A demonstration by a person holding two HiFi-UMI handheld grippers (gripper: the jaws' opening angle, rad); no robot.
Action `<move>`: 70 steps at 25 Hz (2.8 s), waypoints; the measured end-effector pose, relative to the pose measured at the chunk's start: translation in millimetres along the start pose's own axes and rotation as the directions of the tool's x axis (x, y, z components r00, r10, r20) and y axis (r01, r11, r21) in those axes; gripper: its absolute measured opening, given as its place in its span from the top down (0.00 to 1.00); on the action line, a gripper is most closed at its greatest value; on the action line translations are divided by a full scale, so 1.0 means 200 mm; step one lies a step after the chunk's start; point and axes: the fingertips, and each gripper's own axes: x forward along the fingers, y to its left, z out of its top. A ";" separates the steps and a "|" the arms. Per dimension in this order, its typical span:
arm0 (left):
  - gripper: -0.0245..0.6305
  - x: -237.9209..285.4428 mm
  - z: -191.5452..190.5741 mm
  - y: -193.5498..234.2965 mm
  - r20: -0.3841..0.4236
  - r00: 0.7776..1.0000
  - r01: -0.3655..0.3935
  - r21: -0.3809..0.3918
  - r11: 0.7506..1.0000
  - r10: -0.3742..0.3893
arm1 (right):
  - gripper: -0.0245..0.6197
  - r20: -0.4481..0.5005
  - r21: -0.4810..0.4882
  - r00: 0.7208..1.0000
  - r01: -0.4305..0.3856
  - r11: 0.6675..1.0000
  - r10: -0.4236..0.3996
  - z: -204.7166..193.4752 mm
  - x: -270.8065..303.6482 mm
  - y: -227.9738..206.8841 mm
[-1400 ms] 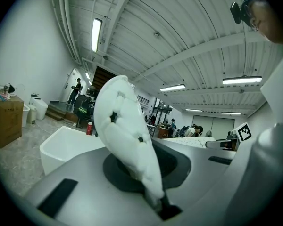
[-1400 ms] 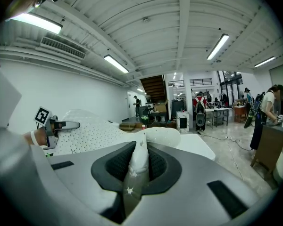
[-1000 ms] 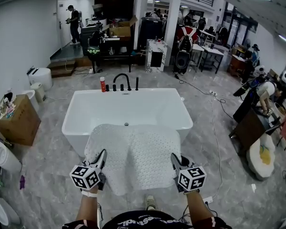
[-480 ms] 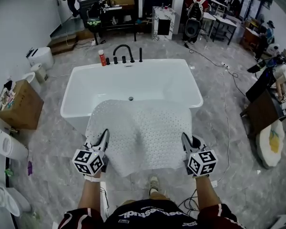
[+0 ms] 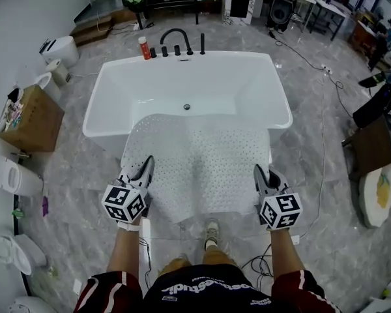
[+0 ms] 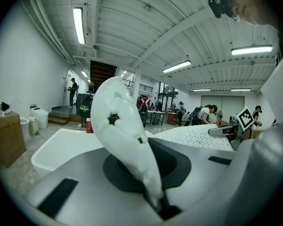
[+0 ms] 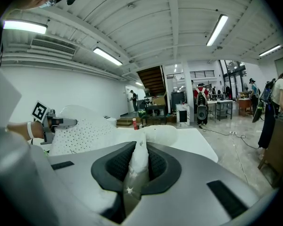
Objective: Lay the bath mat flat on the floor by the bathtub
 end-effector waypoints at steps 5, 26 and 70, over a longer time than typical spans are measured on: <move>0.93 0.12 -0.14 0.03 -0.015 1.000 -0.022 0.002 1.000 0.022 | 0.89 -0.017 0.029 1.000 0.004 1.000 -0.003 -0.15 0.10 -0.11; 0.93 0.20 -0.83 0.22 -0.072 0.997 -0.035 0.006 0.999 0.035 | 0.89 -0.057 0.075 0.997 0.051 0.996 -0.046 -0.88 0.27 -0.06; 0.93 0.40 -2.60 0.61 0.036 0.993 0.111 0.002 0.994 -0.111 | 0.89 -0.049 -0.054 0.996 0.076 0.996 -0.078 -2.68 0.87 0.09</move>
